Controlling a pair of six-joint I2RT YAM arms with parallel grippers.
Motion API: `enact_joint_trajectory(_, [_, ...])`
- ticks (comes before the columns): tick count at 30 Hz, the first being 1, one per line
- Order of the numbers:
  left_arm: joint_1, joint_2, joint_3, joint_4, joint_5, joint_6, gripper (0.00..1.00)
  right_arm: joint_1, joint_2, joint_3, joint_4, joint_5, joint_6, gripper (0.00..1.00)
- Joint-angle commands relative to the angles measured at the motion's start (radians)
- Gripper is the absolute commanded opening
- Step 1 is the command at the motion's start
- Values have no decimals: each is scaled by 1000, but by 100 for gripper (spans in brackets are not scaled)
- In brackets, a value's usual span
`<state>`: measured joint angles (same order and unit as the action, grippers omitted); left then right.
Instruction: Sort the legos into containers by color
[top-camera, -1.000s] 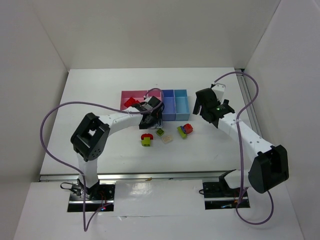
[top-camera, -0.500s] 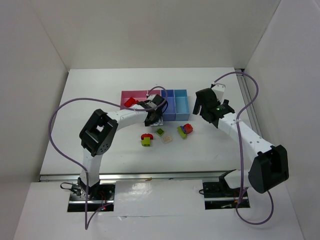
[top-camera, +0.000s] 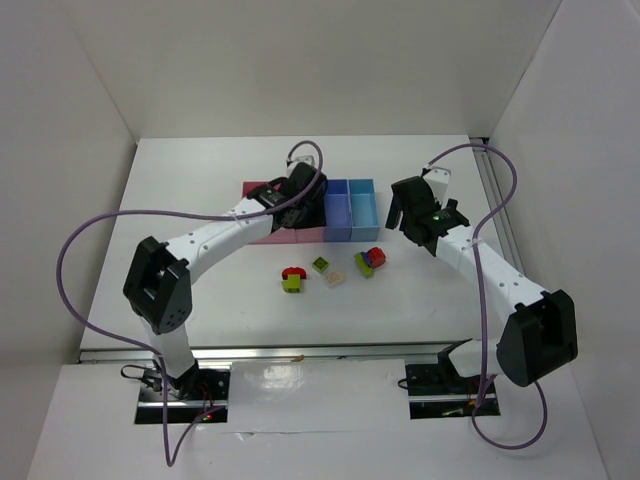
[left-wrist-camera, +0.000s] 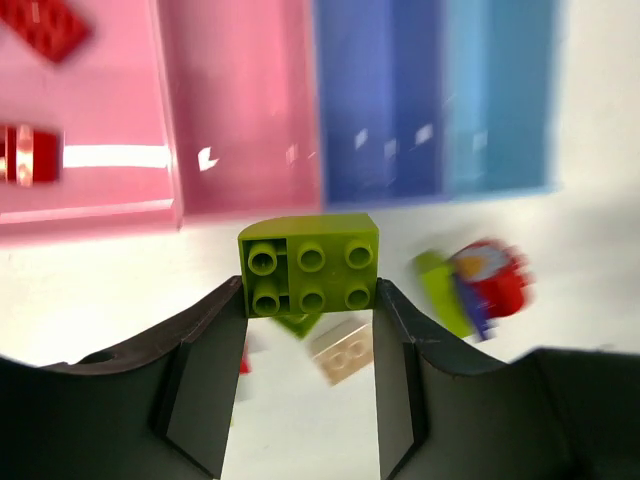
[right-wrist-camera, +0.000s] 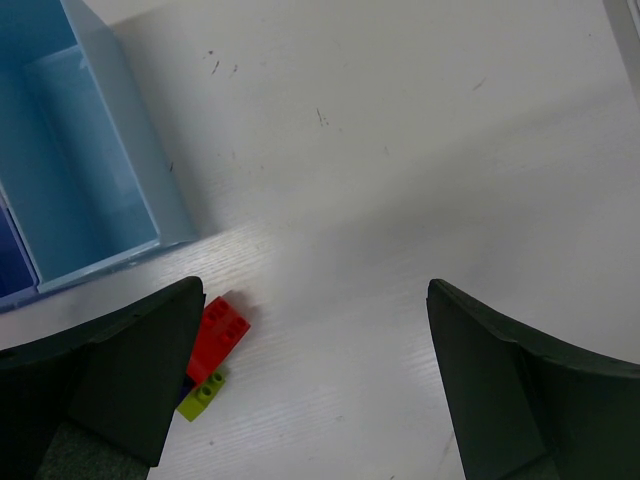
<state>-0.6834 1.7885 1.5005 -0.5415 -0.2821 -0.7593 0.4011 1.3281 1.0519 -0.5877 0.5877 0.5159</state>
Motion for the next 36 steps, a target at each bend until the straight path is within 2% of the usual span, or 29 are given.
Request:
enact_joint_trajectory(1, [44,9,92,-26,17,31,42,4,-9,-1,12,21,22,99])
enact_joint_trajectory(6, [85,162,283,-52,40,64,44,4,-29,-1,3,30,22,99])
enact_joint_trajectory(8, [96,219,340,-52,31,64,57,4,-29,-1,-23,31,22,99])
enact_joint_trajectory(9, [96,235,357,-69,31,54,75,4,-41,-1,-23,43,33,99])
enact_joint_trajectory(10, [108,247,371,-69,31,54,82,4,-55,-1,-33,53,33,99])
enact_joint_trajectory(13, [119,267,405,-78,47,54,88,4,-81,-20,-34,54,33,99])
enact_joint_trajectory(17, [110,238,393,-78,47,72,88,4,-81,-20,-43,54,42,99])
enact_joint_trajectory(20, [87,169,337,-78,23,83,81,4,-72,-20,-43,54,42,99])
enact_joint_trajectory(24, [47,80,200,-66,93,95,74,4,-53,-20,-21,34,42,99])
enact_joint_trajectory(27, [-5,22,107,-54,93,104,72,4,-44,-20,-21,34,42,99])
enact_joint_trajectory(31, [-76,2,-29,-14,127,176,74,13,-32,-10,-3,14,23,99])
enact_joint_trajectory(36, [-107,22,-81,32,127,235,77,13,-21,-1,-3,24,12,99])
